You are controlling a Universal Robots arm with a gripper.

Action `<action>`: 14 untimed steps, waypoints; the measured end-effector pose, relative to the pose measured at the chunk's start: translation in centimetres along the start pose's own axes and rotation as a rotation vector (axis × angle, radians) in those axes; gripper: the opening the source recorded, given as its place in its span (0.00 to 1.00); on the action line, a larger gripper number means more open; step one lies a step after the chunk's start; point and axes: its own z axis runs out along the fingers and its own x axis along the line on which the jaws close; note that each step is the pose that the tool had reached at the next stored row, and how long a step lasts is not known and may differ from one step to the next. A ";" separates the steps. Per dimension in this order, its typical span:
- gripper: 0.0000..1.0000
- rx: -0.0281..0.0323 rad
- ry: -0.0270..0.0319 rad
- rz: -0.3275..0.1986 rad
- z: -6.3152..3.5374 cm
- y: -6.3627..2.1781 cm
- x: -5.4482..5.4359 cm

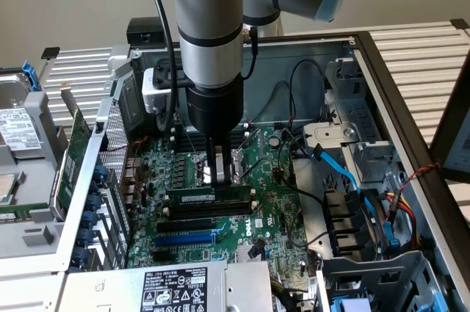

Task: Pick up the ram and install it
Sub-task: 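Insert the ram into the slot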

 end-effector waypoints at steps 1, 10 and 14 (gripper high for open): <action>0.14 0.0013 0.0001 0.000 0.00 0.02 0.0; 0.14 0.0068 0.0001 0.000 0.12 0.11 0.0; 0.14 0.0072 0.0001 0.000 0.21 0.12 -0.1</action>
